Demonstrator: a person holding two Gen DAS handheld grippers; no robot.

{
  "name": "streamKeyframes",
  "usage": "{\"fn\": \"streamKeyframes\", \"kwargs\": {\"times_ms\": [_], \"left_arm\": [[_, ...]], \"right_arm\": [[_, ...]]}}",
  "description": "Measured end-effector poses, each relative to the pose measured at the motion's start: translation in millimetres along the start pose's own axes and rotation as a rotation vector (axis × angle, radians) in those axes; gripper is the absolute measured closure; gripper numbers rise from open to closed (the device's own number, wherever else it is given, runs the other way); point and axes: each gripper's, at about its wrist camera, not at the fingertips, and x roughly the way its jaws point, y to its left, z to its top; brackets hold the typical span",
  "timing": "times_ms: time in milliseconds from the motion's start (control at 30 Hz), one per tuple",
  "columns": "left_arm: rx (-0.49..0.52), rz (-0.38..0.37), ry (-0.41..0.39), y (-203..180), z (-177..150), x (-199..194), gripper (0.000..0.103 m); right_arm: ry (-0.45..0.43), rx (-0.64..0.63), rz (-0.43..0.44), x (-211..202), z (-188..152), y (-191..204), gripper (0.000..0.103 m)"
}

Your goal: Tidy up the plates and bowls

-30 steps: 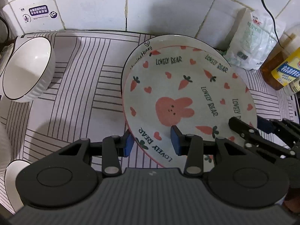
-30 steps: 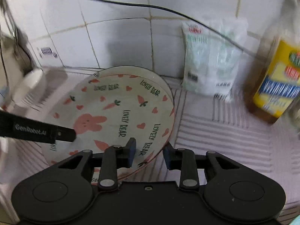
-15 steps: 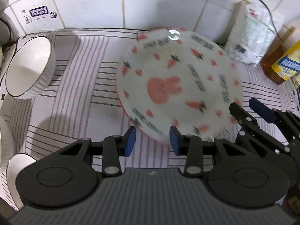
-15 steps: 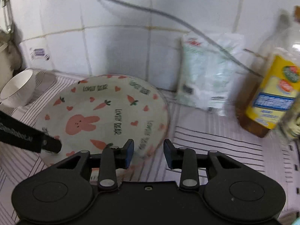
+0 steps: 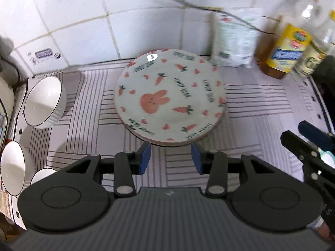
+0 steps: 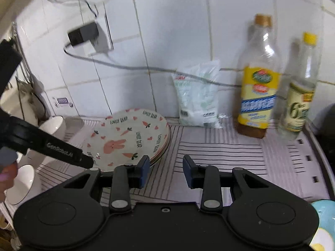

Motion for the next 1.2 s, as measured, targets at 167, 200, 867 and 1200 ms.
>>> {"fn": "streamKeyframes", "kwargs": {"times_ms": [167, 200, 867, 1200], "left_arm": [[0.070, -0.031, -0.019, -24, -8, -24, 0.059], [0.085, -0.038, -0.023, -29, -10, -28, 0.059], [0.373, -0.164, -0.035, -145, -55, -82, 0.048], [0.405, -0.199, 0.013, -184, -76, -51, 0.045]], "right_arm": [[-0.045, -0.028, -0.022, -42, -7, -11, 0.058], [-0.051, -0.031, -0.030, -50, -9, -13, 0.057], [-0.018, 0.056, -0.238, -156, -57, -60, 0.032], [-0.047, 0.212, -0.332, -167, -108, -105, 0.025]]}}
